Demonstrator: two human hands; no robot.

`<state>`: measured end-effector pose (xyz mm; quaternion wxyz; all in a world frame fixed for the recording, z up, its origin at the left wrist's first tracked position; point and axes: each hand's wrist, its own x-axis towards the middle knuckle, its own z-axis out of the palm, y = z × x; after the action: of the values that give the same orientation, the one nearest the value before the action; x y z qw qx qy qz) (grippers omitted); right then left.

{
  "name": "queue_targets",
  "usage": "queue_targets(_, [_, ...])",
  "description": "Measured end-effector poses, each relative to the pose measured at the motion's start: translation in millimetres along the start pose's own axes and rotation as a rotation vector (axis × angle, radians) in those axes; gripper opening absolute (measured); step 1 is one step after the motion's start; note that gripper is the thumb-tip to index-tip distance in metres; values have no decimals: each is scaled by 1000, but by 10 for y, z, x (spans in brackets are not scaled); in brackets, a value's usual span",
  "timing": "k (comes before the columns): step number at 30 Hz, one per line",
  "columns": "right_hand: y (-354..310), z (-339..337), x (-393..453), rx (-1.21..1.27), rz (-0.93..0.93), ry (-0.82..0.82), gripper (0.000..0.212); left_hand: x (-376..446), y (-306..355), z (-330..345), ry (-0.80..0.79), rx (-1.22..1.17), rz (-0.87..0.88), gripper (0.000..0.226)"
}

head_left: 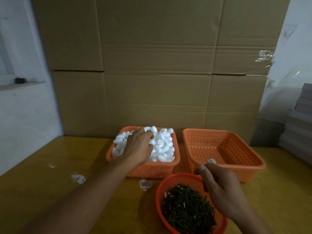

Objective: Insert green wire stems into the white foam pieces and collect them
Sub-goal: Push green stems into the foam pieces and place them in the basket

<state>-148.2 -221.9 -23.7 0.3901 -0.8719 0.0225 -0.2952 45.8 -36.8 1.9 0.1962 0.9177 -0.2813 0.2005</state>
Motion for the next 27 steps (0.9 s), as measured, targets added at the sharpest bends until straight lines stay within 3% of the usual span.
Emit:
queue_targets(5, [-24,-8,-3,-32,12,-17,47,-127,22,-18,118,-200,30,23])
queue_targets(9, [-31,-17,-9,-140,24,-104,4,-268,112,-49,235,-352,108,23])
queue_targets(16, [-120,-7,-43,-292,-15,-271,32,-588,318,-45,233,-590,109,30])
queue_targets(23, [-132,-12,-40,-328,-43,-343,33,-825,437,-41,138,-821,110,35])
queue_targets(27, [-113,22,-26,-397,-32,-441,22,-944,470,-29,121,-915,153,33])
